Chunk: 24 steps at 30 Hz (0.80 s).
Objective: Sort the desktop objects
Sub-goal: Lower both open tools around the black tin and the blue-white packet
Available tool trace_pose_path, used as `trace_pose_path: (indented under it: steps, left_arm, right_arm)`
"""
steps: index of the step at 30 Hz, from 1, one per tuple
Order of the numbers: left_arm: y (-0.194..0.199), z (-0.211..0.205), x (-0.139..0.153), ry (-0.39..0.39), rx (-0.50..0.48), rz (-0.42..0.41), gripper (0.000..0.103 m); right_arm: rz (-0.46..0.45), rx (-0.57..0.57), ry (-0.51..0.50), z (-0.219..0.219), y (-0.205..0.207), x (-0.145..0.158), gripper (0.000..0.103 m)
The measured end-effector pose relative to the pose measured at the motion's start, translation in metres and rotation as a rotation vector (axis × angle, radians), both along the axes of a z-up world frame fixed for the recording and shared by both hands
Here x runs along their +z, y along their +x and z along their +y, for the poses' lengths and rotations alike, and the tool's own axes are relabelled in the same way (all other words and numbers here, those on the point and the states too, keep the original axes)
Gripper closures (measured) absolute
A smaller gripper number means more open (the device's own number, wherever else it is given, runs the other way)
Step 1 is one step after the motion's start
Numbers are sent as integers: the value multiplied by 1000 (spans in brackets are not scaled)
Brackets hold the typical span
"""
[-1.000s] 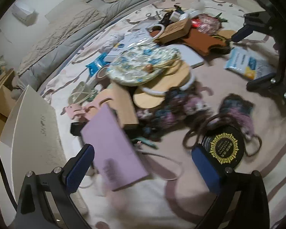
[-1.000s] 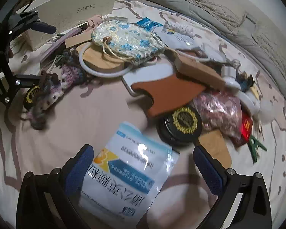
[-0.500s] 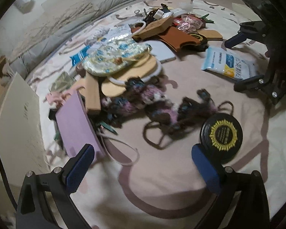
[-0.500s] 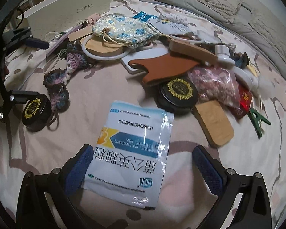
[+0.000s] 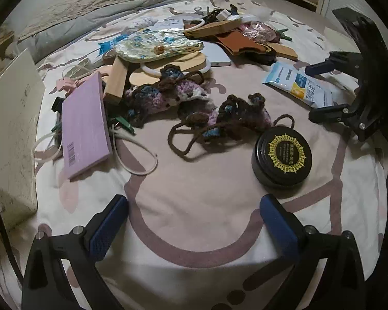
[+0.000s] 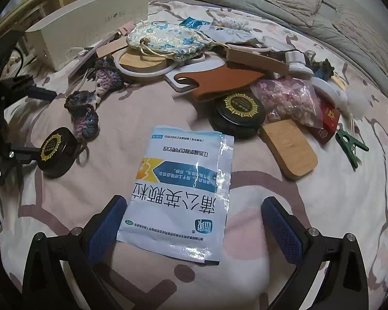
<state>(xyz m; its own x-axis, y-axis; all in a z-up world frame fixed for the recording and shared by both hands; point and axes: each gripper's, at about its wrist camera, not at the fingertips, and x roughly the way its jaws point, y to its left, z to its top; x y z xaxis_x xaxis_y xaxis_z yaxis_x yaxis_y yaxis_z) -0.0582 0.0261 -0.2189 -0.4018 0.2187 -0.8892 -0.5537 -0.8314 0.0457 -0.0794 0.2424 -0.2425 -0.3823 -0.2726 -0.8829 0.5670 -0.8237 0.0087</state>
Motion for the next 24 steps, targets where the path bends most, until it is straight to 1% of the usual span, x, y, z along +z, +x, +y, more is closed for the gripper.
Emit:
trace_pose_path:
  steps: [5, 8, 10, 13, 16, 19, 24]
  left_arm:
    - [1, -7, -3, 41, 38, -12, 0]
    - [3, -7, -3, 40, 49, -5, 0]
    - [4, -7, -3, 41, 52, -2, 0]
    - [6, -7, -1, 40, 52, 12, 0]
    - [10, -5, 1, 38, 57, 34, 0]
    - [13, -2, 3, 61, 51, 32, 0]
    - [23, 10, 8, 109, 13, 28, 0]
  right_arm:
    - [-16, -42, -2, 0, 1, -1, 0]
    - [-44, -56, 15, 1, 1, 2, 0]
    - [-87, -54, 23, 3, -4, 3, 0]
    - [-111, -60, 30, 12, -8, 4, 0]
    - [-114, -72, 23, 25, -10, 4, 0]
    - [-115, -75, 11, 35, -10, 4, 0]
    - [-113, -82, 18, 46, -11, 5, 0]
